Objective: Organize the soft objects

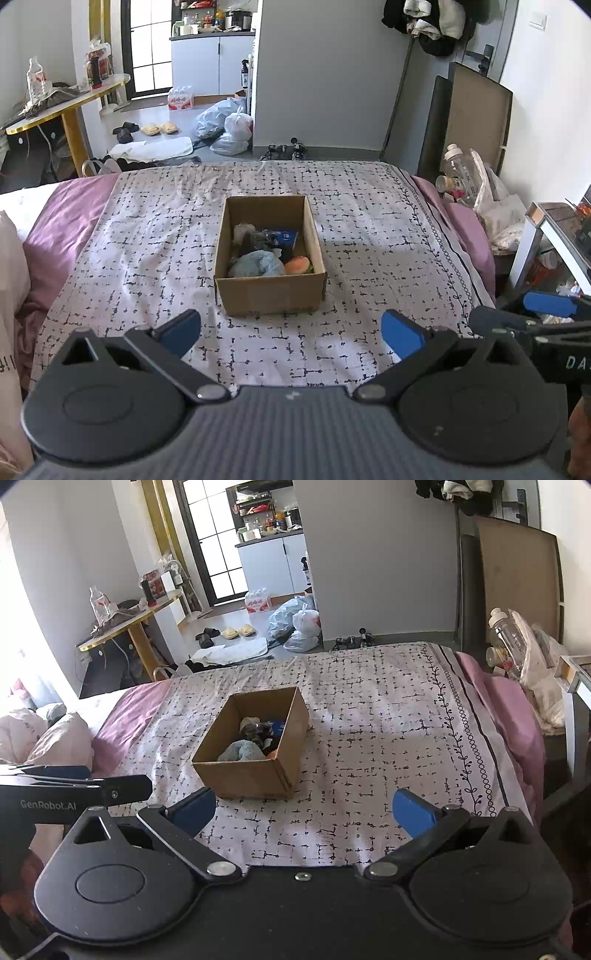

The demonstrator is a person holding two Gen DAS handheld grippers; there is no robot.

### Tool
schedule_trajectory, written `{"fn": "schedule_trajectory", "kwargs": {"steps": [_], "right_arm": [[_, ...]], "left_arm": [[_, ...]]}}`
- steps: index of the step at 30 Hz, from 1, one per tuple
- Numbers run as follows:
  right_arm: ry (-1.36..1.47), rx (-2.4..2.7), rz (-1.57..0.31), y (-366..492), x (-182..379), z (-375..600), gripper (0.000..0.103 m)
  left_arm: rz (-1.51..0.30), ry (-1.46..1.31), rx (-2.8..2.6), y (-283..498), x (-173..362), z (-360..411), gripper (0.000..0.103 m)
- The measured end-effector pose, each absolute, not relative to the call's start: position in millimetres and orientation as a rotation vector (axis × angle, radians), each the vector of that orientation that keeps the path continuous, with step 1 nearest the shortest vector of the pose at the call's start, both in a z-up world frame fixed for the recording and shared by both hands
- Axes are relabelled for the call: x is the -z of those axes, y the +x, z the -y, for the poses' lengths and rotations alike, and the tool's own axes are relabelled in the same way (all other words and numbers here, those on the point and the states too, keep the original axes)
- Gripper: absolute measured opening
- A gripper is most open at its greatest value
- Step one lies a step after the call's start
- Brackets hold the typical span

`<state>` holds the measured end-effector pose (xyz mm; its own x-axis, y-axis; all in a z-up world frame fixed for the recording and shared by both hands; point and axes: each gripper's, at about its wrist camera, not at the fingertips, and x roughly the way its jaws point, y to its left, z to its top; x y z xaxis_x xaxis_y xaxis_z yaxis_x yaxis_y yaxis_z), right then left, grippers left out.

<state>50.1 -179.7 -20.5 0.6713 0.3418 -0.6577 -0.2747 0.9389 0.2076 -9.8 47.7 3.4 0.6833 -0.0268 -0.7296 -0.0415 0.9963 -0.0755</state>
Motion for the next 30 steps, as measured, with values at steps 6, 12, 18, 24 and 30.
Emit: {"fn": "schedule_trajectory", "kwargs": {"steps": [6,12,18,24,30], "right_arm": [[0.094,-0.346,-0.752,50.8,19.9,178.9,0.103],[0.089,-0.342,-0.750,50.4,19.8,177.9,0.103],[0.089,-0.338,-0.751,50.8,20.0,178.8,0.103],[0.097,-0.328,-0.748,50.1,20.3,180.4,0.103],[0.095,-0.323,-0.743,49.6,18.6,181.0,0.103]], "left_arm": [[-0.804,-0.059,0.008,-12.1,-3.6,-44.7,0.103],[-0.797,-0.059,0.016,-12.0,-3.0,-44.6,0.103],[-0.789,-0.062,0.012,-11.8,-3.9,-45.6,0.103],[-0.789,-0.064,0.013,-11.5,-4.6,-45.0,0.103],[-0.796,-0.065,0.014,-10.3,-5.5,-44.9,0.103]]}}
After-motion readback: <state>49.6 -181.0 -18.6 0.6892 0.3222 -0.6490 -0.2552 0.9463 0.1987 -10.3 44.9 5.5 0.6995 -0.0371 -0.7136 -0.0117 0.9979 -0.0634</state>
